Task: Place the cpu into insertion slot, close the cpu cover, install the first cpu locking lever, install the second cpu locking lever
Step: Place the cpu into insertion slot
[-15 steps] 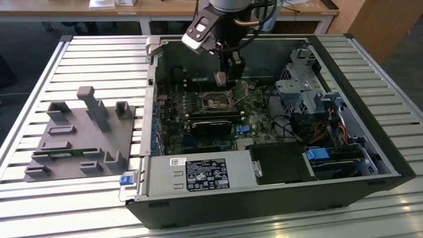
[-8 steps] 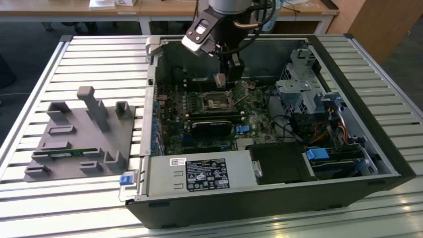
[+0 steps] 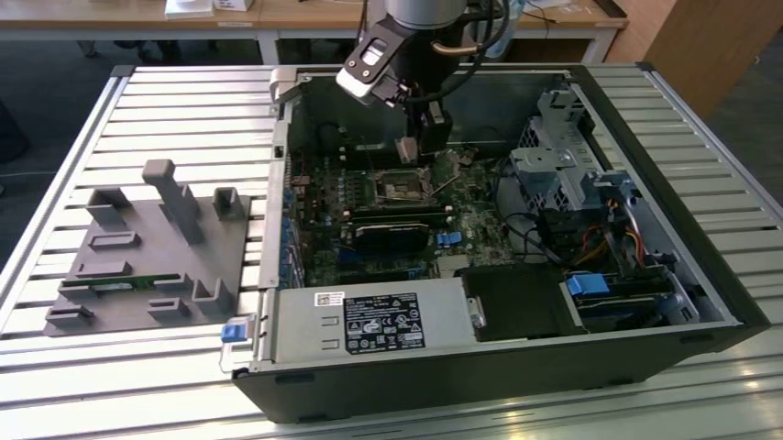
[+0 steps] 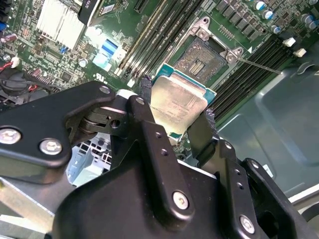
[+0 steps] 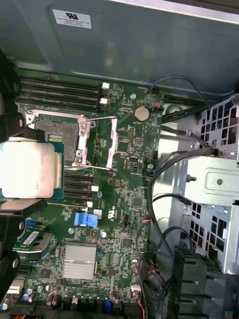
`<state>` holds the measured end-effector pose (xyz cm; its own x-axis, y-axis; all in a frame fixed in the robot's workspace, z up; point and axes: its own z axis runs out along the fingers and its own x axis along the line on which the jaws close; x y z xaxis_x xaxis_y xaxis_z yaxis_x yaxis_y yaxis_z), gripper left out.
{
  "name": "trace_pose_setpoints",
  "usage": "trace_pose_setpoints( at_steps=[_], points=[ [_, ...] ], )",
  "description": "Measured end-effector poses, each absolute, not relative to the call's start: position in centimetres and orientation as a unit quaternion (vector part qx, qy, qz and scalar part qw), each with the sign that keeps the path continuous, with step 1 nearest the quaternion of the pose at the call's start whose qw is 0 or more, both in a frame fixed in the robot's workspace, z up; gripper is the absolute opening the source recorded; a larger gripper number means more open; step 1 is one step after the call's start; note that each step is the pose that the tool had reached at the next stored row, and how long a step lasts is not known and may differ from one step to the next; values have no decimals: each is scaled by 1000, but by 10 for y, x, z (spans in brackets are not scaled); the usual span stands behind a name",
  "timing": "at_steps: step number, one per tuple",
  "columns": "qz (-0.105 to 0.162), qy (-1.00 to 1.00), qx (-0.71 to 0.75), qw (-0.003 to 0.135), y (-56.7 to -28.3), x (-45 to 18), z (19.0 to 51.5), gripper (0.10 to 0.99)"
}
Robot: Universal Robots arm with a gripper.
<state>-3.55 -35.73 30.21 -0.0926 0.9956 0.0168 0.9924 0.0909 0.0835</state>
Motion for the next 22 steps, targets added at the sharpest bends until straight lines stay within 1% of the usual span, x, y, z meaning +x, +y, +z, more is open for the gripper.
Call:
trace_pose_setpoints(
  at_steps=[22],
  points=[
    [36, 738, 673, 21, -357, -36, 296, 537]
  ],
)
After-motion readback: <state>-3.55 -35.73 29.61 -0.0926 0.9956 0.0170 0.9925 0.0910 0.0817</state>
